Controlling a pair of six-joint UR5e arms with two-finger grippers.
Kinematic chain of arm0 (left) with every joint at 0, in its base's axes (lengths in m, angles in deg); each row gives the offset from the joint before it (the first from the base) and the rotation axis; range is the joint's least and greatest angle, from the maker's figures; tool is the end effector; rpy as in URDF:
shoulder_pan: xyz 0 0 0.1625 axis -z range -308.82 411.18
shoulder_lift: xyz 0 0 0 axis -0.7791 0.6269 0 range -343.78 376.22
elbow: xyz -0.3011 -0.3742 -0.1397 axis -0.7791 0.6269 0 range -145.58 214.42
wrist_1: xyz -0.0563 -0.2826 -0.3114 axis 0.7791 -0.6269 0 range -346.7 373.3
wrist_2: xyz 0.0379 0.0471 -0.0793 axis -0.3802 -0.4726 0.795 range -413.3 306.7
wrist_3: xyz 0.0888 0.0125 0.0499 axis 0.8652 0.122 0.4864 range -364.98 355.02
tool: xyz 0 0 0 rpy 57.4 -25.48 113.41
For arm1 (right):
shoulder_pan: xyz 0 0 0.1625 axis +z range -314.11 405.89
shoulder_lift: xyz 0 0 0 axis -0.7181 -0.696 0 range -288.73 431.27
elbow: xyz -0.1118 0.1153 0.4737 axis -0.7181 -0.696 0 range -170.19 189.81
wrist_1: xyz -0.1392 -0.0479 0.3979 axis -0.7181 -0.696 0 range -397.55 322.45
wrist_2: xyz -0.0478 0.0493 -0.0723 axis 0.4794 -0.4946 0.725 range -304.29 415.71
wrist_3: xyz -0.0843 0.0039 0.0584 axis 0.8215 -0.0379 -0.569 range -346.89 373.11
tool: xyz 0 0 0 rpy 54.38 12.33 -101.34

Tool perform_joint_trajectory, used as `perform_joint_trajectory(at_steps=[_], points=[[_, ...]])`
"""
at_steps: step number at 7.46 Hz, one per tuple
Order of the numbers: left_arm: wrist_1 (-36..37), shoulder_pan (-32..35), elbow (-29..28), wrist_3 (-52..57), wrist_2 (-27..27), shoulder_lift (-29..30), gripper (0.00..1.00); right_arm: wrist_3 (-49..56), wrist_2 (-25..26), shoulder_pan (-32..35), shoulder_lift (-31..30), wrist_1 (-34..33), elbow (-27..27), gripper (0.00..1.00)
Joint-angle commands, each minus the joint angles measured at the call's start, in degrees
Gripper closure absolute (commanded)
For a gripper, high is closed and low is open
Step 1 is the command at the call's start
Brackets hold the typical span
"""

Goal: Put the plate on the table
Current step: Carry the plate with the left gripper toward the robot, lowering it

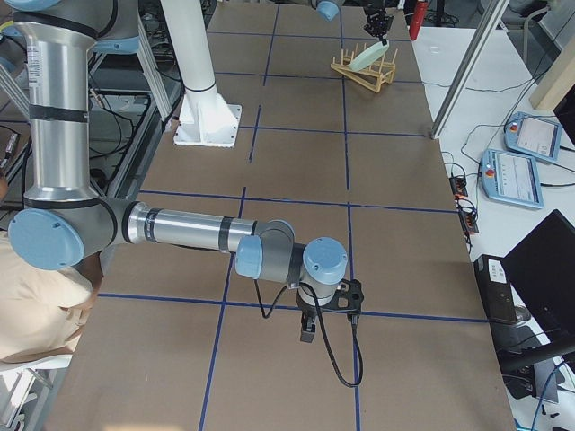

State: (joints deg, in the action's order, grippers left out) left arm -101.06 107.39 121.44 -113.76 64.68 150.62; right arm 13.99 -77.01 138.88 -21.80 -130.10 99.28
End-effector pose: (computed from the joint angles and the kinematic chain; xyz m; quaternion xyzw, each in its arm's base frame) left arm 0.3605 -0.6919 0.1996 -0.0232 0.5641 -0.3918 0.7264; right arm 0.0879 -0.4623 0.7729 -0.0377 -0.3651 0.0366 0.9295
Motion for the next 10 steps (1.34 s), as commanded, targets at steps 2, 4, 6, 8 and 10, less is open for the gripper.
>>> perform_joint_trajectory(at_steps=[2,4,6,8,10], points=[[27.00,-10.91,-0.36,16.79,-9.84,4.97,1.00,0.00,0.00,0.00,0.00,0.00,0.00,0.00],[39.85,-16.19,-1.84,27.76,-13.02,6.21,1.00,0.00,0.00,0.00,0.00,0.00,0.00,0.00],[43.78,-19.81,-5.08,38.44,-14.45,6.13,1.00,0.00,0.00,0.00,0.00,0.00,0.00,0.00],[43.69,-23.33,-6.86,39.61,-14.45,6.91,1.00,0.00,0.00,0.00,0.00,0.00,0.00,0.00],[43.26,-25.88,-6.95,38.82,-14.36,6.66,1.00,0.00,0.00,0.00,0.00,0.00,0.00,0.00]])
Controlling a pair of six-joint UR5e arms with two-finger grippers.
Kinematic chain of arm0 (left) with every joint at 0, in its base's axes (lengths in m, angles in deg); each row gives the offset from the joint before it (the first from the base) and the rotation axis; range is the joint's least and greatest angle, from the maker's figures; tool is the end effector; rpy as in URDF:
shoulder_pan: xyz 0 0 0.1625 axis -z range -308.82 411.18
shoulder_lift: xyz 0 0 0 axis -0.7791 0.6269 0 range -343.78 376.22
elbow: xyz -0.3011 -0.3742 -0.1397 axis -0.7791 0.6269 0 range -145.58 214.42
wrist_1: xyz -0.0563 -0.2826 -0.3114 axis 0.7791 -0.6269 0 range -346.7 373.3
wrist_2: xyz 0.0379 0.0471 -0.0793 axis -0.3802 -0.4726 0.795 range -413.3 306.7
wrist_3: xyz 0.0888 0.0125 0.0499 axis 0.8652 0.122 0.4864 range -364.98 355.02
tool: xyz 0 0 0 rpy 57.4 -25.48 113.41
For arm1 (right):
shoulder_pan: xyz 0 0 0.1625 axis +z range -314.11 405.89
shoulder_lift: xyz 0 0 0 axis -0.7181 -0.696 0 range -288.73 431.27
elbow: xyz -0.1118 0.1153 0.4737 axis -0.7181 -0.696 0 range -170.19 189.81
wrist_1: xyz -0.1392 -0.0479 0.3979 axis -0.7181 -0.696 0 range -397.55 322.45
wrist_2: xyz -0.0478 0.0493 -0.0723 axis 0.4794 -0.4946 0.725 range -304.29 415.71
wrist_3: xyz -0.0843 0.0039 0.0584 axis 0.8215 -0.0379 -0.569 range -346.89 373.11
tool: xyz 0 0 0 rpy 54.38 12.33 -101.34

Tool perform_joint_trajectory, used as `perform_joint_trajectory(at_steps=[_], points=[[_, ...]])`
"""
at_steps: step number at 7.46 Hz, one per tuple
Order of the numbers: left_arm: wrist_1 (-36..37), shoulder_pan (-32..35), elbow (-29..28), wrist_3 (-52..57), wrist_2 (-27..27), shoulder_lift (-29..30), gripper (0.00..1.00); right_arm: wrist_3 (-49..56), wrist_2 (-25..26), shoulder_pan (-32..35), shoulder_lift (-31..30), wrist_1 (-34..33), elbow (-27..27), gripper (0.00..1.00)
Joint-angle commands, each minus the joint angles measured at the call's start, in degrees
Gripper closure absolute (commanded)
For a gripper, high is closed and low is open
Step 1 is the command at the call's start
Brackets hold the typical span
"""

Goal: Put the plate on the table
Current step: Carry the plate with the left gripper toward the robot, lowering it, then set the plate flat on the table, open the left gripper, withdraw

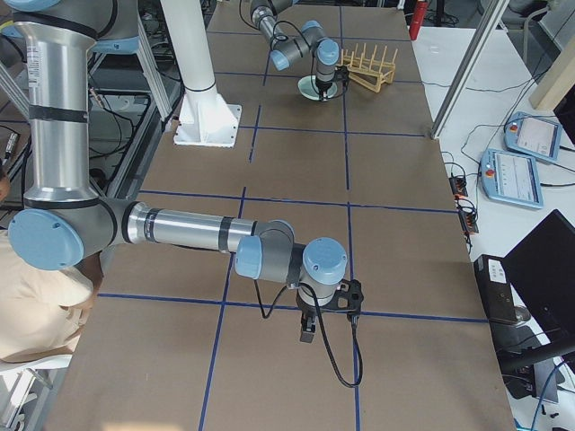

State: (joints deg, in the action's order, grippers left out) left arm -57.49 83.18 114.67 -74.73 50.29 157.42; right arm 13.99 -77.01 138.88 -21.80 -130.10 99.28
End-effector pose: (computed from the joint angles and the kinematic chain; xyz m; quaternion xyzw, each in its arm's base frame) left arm 0.6390 -0.5281 0.2638 -0.0199 0.2230 -0.0770 0.9716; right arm 0.0879 -0.4623 0.7729 -0.0377 -0.3651 0.0366 0.9295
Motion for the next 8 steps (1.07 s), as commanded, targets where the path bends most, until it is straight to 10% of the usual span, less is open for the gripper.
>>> perform_joint_trajectory(at_steps=[1,2,5,8], points=[[-0.40,-2.20,-0.09,-1.35,0.03,-0.14,1.00,0.00,0.00,0.00,0.00,0.00,0.00,0.00],[-1.53,-2.46,-0.09,-3.36,0.03,-0.31,1.00,0.00,0.00,0.00,0.00,0.00,0.00,0.00],[-5.21,-2.38,1.31,-3.29,0.03,-1.97,0.00,0.00,0.00,0.00,0.00,0.00,0.00,0.00],[-5.50,6.55,15.23,5.34,3.25,-6.96,0.00,0.00,0.00,0.00,0.00,0.00,0.00,0.00]])
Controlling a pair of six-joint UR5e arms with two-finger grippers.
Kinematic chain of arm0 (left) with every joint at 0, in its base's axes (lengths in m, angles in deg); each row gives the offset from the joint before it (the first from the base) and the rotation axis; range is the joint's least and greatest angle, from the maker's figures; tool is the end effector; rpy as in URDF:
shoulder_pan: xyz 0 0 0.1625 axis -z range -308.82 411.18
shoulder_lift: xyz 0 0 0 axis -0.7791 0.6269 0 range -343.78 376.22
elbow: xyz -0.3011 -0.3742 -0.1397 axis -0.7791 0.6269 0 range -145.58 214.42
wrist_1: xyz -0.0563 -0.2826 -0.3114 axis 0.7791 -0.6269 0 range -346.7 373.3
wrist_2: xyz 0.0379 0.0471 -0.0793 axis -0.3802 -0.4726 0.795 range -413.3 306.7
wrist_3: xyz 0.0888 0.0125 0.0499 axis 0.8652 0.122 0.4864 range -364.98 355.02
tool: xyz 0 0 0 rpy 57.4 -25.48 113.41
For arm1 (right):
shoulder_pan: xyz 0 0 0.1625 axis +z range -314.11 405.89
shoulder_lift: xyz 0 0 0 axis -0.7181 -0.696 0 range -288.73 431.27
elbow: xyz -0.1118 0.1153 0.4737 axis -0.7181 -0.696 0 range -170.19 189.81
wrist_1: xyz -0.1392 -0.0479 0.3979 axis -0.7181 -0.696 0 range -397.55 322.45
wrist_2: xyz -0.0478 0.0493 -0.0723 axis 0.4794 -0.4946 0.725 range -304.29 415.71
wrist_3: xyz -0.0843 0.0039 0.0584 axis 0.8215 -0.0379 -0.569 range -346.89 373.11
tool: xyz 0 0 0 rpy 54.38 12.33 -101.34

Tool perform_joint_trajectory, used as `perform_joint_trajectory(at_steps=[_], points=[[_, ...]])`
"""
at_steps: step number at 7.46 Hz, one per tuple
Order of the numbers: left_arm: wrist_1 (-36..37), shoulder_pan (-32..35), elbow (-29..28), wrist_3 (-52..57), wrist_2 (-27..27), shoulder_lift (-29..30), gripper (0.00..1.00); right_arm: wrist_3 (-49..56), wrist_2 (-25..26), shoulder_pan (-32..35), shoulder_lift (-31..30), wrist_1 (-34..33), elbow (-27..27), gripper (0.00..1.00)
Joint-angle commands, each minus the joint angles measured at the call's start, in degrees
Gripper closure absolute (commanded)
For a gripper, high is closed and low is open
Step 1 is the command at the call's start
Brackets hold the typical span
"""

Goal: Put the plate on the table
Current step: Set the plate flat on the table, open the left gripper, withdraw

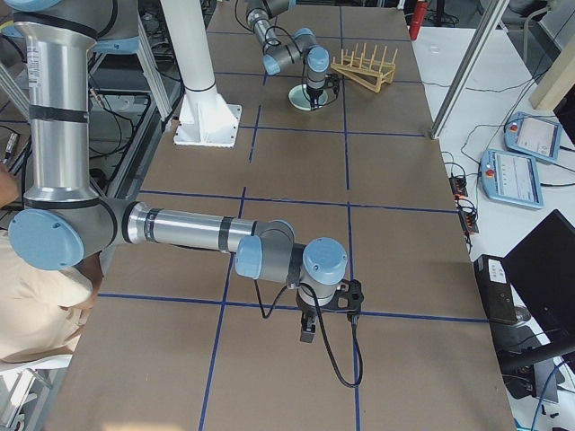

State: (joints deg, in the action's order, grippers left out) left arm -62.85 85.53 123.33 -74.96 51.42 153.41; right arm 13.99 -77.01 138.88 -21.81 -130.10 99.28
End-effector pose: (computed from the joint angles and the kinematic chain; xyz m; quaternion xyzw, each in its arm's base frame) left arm 0.5863 -0.5307 0.2429 0.0164 0.3012 -0.0835 0.9498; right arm 0.0879 -0.4622 0.7729 -0.0378 -0.3651 0.0367 0.9295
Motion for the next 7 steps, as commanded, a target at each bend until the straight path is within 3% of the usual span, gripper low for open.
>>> perform_joint_trajectory(at_steps=[1,3,5,7], points=[[-0.14,9.62,10.63,13.56,7.11,-6.64,0.00,0.00,0.00,0.00,0.00,0.00,0.00,0.00],[-0.40,20.97,13.83,31.47,14.06,-12.44,0.00,0.00,0.00,0.00,0.00,0.00,-0.09,0.00],[-0.41,34.48,13.49,56.92,22.06,-21.39,0.00,0.00,0.00,0.00,0.00,0.00,0.00,0.00],[-1.28,45.66,10.60,79.10,23.42,-30.10,0.00,0.00,0.00,0.00,0.00,0.00,-0.09,0.00]])
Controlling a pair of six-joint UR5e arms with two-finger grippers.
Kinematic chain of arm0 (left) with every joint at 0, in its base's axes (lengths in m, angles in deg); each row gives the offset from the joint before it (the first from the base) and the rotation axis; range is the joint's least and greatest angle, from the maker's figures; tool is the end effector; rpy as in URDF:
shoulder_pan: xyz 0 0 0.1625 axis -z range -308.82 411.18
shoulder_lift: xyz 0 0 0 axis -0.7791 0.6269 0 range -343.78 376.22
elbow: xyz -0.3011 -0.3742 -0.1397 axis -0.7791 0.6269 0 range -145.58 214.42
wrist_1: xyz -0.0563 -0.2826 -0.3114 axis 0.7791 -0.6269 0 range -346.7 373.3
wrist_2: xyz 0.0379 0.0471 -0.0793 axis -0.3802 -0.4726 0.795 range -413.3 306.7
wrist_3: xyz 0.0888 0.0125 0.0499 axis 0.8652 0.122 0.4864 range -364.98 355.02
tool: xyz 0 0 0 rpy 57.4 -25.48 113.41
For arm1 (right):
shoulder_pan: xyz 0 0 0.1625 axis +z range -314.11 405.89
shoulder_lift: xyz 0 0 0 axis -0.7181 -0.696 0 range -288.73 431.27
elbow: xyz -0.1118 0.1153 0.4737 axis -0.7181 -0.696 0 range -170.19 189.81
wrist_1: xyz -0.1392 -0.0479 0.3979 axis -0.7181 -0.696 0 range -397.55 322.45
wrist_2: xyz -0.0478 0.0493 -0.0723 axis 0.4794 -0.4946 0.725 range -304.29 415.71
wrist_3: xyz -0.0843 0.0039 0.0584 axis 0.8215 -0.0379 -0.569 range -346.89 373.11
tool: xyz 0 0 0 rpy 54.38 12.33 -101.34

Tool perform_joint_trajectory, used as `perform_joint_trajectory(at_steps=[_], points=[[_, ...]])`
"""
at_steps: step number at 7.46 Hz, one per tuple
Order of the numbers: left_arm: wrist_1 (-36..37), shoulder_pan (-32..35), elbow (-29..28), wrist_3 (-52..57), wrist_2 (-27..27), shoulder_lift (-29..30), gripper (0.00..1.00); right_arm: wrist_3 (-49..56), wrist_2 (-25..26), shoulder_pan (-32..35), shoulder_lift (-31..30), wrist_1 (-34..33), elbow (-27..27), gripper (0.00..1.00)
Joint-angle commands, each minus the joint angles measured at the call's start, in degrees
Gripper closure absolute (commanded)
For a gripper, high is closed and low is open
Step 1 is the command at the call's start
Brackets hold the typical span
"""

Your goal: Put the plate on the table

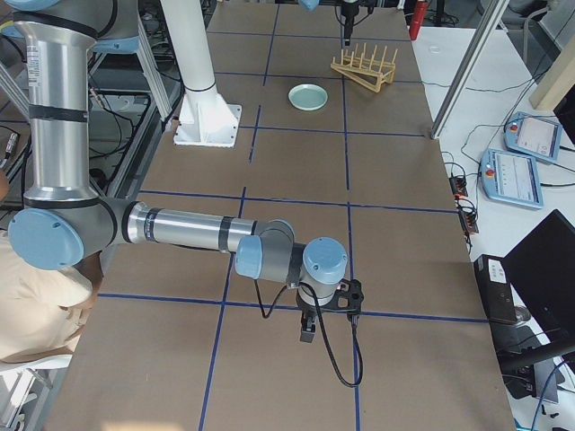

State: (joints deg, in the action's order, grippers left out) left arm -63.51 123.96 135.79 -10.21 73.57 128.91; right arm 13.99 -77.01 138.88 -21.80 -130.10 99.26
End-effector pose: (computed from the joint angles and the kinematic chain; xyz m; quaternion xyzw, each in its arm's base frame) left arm 0.1236 -0.6412 0.4395 0.1080 0.3385 0.1544 0.9219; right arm 0.0879 -0.4623 0.7730 -0.0378 -0.3651 0.0367 0.9295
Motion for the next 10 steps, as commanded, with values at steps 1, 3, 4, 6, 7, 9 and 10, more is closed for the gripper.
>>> perform_joint_trajectory(at_steps=[1,3,4,6,7,9,10], points=[[-3.50,13.72,-5.45,23.15,1.36,-9.82,0.00,0.00,0.00,0.00,0.00,0.00,-0.07,0.00],[-12.53,21.23,-12.39,27.63,1.36,-16.25,0.00,0.00,0.00,0.00,0.00,0.00,-0.07,0.00],[-15.97,23.78,-13.56,27.55,1.36,-20.37,0.00,0.00,0.00,0.00,0.00,0.00,-0.07,0.00],[-16.36,24.42,-13.57,26.85,4.68,-24.61,0.00,0.00,0.00,0.00,0.00,0.00,-0.07,0.00],[-16.45,24.42,-13.22,26.85,5.22,-24.54,0.00,0.00,0.00,0.00,0.00,0.00,-0.07,0.00],[-16.62,24.42,-11.64,21.45,8.37,-24.10,0.00,0.00,0.00,0.00,0.00,0.00,-0.07,0.00],[-16.71,24.42,-8.42,11.04,9.44,-24.10,0.00,0.00,0.00,0.00,0.00,0.00,-0.07,0.00]])
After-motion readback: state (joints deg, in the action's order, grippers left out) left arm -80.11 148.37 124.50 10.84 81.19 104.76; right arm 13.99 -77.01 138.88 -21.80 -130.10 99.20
